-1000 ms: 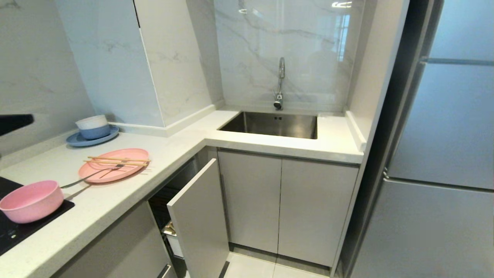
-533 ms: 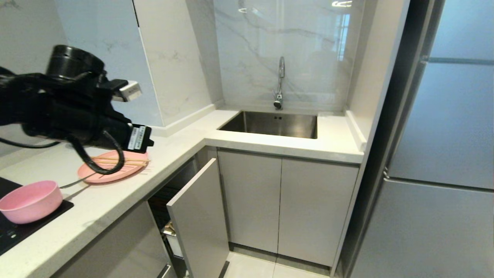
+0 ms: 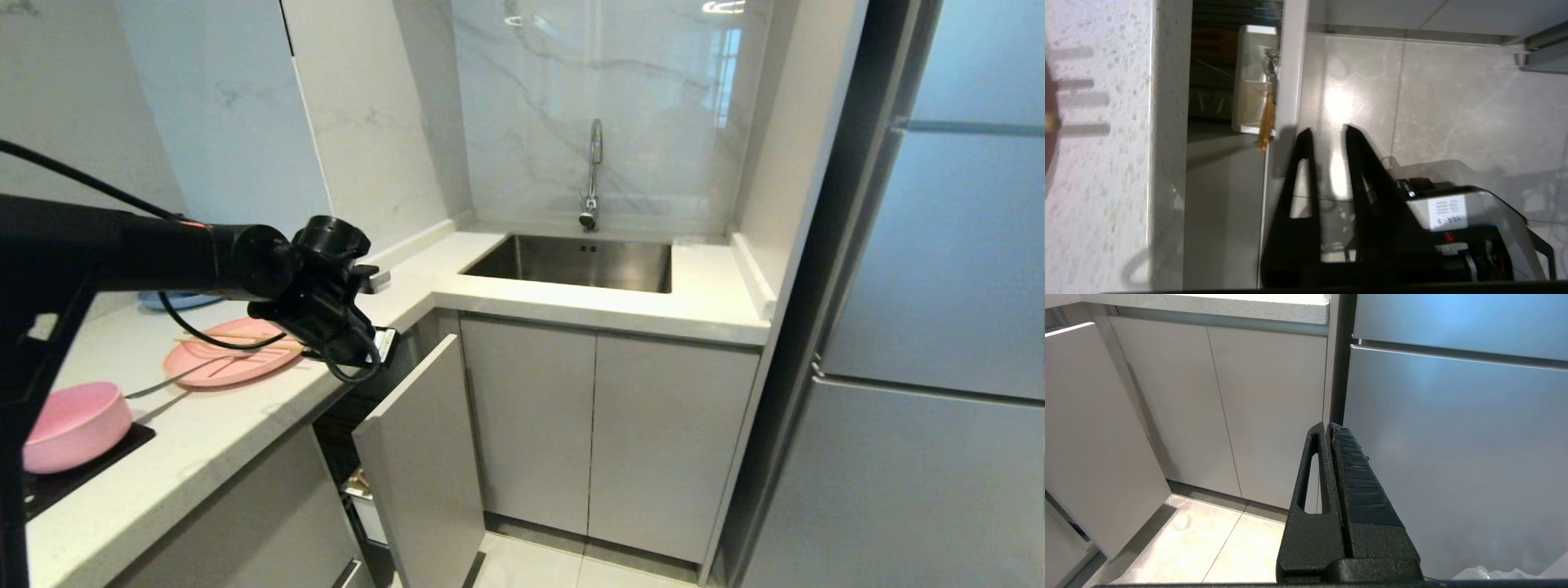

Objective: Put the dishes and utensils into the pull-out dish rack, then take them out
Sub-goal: Open the cupboard

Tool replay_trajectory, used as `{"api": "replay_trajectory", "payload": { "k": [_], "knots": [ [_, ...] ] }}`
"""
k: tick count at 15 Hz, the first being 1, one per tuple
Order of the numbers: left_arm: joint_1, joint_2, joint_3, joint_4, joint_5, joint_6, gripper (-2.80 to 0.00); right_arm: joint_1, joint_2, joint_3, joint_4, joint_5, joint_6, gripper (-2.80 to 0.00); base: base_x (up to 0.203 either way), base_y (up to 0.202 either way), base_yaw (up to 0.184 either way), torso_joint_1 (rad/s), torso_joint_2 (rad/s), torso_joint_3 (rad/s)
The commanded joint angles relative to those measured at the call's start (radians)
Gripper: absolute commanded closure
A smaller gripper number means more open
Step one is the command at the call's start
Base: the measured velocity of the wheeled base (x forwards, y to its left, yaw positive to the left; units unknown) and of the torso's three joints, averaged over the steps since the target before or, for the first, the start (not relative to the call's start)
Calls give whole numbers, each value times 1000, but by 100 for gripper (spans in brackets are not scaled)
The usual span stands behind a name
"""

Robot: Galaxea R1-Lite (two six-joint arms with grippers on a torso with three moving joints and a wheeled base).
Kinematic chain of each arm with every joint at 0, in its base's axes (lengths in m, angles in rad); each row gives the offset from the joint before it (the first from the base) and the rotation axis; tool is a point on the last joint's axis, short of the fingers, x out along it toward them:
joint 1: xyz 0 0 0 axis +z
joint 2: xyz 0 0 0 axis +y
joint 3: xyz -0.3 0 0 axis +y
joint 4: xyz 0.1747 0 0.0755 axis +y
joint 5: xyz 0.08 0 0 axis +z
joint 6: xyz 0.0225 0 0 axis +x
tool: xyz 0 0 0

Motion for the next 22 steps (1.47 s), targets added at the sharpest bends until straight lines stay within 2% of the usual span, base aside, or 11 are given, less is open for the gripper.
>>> {"api": "replay_trajectory", "payload": {
  "k": [1, 8, 14, 22],
  "knots": [
    [14, 104, -26, -16, 5, -1, -280, 0, 0, 0, 0, 1, -1, 0, 0, 0, 0, 0, 0, 0],
    [22, 227, -66, -125, 14, -8, -280, 0, 0, 0, 0, -1, -1, 0, 0, 0, 0, 0, 0, 0],
    [21, 292, -133, -127, 15, -7, -280, 0, 0, 0, 0, 1, 0, 0, 0, 0, 0, 0, 0, 0],
    [5, 327, -138, -128, 11, -11, -280, 0, 0, 0, 0, 1, -1, 0, 0, 0, 0, 0, 0, 0]
  ]
}}
